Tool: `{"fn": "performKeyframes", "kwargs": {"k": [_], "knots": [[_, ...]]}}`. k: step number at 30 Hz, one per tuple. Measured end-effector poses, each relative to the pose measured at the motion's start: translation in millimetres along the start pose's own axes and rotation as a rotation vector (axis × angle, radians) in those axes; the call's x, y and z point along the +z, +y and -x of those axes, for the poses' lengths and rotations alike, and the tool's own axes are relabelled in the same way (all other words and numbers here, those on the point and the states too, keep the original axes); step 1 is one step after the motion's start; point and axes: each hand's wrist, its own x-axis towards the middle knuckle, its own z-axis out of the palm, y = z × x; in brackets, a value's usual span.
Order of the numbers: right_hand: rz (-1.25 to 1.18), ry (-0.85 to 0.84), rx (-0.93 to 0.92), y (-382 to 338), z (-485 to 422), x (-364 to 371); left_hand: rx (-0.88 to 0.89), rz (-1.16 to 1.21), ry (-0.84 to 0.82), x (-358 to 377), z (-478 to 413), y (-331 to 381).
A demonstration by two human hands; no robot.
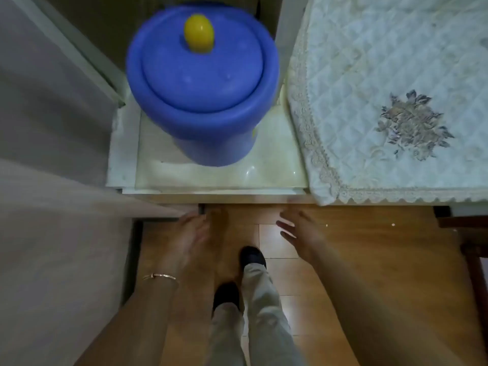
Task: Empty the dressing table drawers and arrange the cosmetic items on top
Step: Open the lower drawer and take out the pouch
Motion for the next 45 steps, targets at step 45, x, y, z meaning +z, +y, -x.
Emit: {"fn": "performKeyframes", "kwargs": {"k": [45], "knots": [[1.229, 0.259, -0.702, 72, 175, -13, 0.819, -1.106, 0.029, -98, 147, -42]]}}
